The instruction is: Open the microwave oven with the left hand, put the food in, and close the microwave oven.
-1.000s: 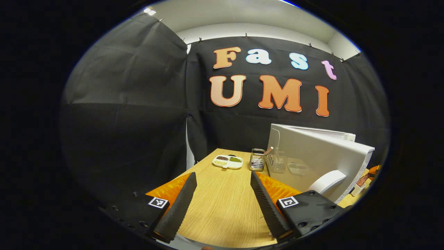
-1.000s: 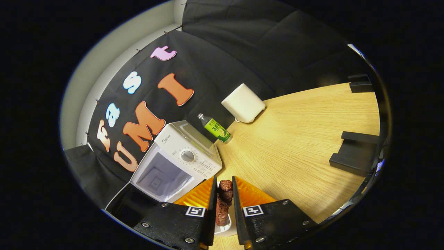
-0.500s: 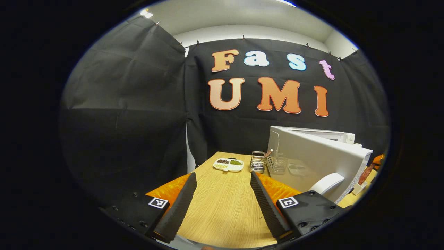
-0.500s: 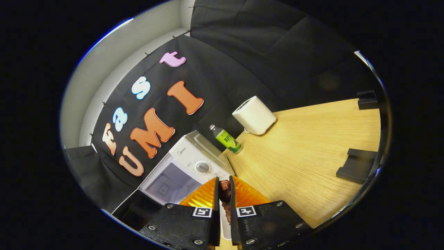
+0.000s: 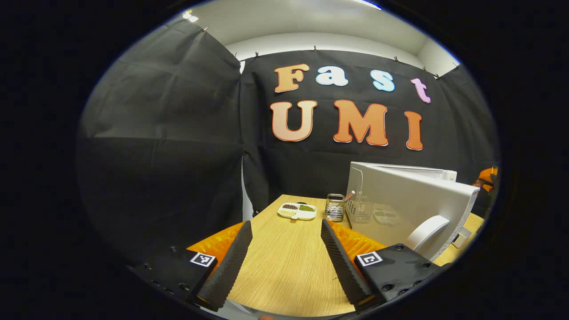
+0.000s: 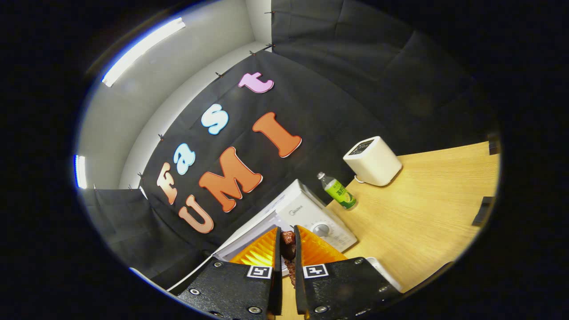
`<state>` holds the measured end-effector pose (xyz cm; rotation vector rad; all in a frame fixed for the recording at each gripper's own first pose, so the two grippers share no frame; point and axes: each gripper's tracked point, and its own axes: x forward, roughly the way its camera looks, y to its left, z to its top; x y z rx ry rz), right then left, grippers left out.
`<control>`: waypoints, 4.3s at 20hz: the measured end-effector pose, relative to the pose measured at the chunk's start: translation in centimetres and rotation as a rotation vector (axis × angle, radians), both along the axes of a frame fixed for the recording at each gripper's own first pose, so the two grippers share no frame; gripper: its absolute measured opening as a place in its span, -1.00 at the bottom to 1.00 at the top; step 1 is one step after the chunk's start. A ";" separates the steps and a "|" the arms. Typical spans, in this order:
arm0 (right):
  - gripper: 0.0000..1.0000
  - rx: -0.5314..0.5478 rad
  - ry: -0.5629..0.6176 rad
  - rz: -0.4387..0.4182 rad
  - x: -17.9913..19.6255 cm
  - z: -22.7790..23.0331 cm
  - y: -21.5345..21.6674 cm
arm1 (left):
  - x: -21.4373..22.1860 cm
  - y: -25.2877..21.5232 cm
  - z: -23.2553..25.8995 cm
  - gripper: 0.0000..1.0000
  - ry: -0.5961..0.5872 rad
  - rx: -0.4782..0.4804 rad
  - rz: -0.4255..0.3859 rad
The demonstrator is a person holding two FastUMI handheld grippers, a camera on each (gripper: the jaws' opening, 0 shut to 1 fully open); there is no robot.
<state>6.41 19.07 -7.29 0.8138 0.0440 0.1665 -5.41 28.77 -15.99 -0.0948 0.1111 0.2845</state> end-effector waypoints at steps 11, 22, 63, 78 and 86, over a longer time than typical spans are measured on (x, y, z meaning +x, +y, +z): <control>-0.78 0.094 0.013 0.072 6.4 -1.3 14.8 | 0.2 3.2 2.5 0.94 -0.053 0.034 0.009; -0.77 0.091 0.075 -0.025 15.6 -7.7 22.0 | 0.4 4.3 3.3 0.94 -0.096 -0.027 -0.016; 0.89 -0.757 -0.050 0.012 5.5 -0.1 4.1 | 1.5 -1.4 0.8 0.68 0.010 -0.054 -0.139; 0.89 -0.700 -0.067 -0.048 2.2 2.0 -3.9 | 5.3 -13.4 -0.4 -0.92 0.062 -0.027 -0.403; 0.89 -0.764 -0.034 -0.106 1.2 0.9 -9.0 | 7.6 -21.6 0.6 -0.92 0.055 -0.022 -0.504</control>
